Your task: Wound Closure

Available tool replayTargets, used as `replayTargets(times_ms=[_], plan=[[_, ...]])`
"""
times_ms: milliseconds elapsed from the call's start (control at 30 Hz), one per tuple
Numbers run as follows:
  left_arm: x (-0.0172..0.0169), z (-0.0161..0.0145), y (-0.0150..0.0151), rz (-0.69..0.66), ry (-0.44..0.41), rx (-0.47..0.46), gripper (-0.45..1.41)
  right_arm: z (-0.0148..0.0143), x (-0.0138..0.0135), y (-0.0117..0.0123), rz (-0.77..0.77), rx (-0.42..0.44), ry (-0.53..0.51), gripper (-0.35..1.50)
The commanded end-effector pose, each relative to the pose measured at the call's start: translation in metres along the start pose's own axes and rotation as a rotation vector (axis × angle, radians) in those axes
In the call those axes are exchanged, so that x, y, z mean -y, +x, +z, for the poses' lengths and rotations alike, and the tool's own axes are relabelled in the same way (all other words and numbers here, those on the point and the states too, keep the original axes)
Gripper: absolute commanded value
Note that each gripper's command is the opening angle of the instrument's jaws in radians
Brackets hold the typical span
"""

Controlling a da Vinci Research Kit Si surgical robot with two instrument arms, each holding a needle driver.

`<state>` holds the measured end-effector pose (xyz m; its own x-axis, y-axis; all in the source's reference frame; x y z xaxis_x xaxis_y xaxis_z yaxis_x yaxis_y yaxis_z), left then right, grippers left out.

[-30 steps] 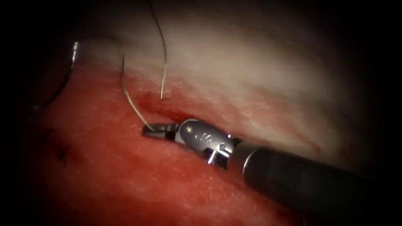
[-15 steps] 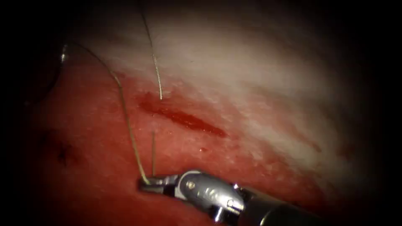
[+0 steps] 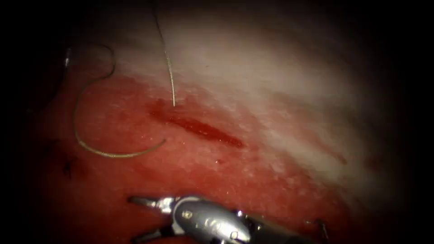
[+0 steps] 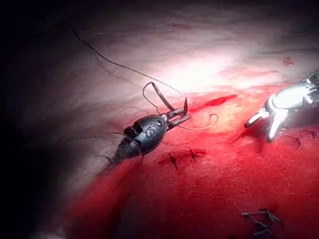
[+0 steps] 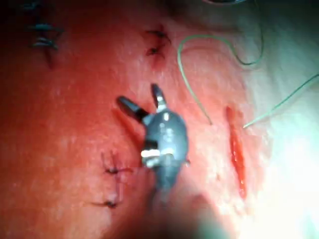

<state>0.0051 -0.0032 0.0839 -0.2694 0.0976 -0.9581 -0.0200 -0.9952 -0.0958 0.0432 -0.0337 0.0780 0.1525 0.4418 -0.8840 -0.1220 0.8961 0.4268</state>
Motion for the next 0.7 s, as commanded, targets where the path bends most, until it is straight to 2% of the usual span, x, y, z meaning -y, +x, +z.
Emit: replayTargets(times_ms=[33, 167, 267, 433, 500, 567, 633, 700], plan=[[0.0002, 0.0005, -0.0006, 0.001, -0.002, -0.002, -0.45, 0.0007, -0.0018, -0.0012, 0.0, 0.0, -0.009, 1.22], [0.0005, -0.0002, -0.0007, -0.001, -0.005, -0.006, -0.45, 0.0004, -0.0051, -0.0027, -0.013, -0.023, -0.061, 1.27], [0.0008, -0.0007, -0.0007, -0.004, -0.001, -0.012, -0.45, 0.0002, -0.0064, -0.0032, -0.023, -0.032, -0.091, 1.27], [0.001, -0.0009, -0.0009, -0.007, 0.007, -0.009, -0.45, 0.0014, -0.0099, -0.0047, -0.131, 0.008, -0.153, 1.25], [0.0011, -0.0007, -0.0011, -0.012, 0.008, -0.008, -0.45, 0.0028, -0.0105, -0.0058, -0.196, 0.068, -0.147, 1.22], [0.0011, -0.0007, -0.0012, -0.012, 0.009, -0.008, -0.45, 0.0036, -0.0105, -0.0064, -0.224, 0.091, -0.143, 1.22], [0.0011, -0.0006, -0.0012, -0.017, 0.01, -0.007, -0.45, 0.0048, -0.0105, -0.0076, -0.234, 0.142, -0.127, 1.07], [0.001, -0.0006, -0.0012, -0.017, 0.01, -0.007, -0.45, 0.0045, -0.0105, -0.008, -0.236, 0.162, -0.113, 0.43]])
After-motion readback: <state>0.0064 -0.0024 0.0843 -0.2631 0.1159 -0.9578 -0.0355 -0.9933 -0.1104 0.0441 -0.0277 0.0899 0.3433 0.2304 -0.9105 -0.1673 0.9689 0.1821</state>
